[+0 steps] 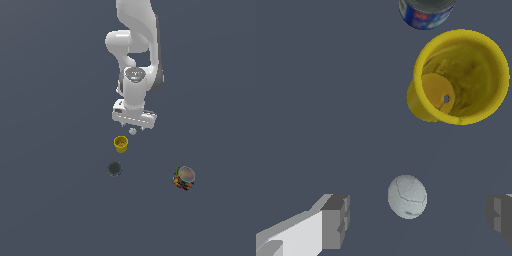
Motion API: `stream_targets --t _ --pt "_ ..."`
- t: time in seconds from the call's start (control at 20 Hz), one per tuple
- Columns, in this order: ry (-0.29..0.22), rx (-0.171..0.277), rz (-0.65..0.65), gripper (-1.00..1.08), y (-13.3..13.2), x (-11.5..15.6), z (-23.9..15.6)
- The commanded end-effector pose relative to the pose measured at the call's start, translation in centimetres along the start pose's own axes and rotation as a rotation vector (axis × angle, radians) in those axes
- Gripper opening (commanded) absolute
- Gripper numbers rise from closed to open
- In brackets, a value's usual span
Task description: Pick up a designated object from a clutter of objects.
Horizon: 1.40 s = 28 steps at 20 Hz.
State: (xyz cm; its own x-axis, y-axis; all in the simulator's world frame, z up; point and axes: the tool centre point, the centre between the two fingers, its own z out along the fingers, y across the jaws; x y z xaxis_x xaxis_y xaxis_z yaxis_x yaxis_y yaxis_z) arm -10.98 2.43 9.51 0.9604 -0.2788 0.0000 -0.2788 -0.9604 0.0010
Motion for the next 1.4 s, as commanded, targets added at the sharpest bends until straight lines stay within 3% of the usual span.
stream_targets --t 0.0,0.4,0.8,1.35 --pt "0.001 0.001 0.018 1.0 0.2 -1.0 0.9" --pt "0.0 0.001 0.045 1.0 0.5 -2.7 2.3" --pt "-0.001 0.001 0.044 1.0 0.5 -2.8 2.9" --pt "0.0 0.001 0.045 1.0 0.5 -2.9 6.7"
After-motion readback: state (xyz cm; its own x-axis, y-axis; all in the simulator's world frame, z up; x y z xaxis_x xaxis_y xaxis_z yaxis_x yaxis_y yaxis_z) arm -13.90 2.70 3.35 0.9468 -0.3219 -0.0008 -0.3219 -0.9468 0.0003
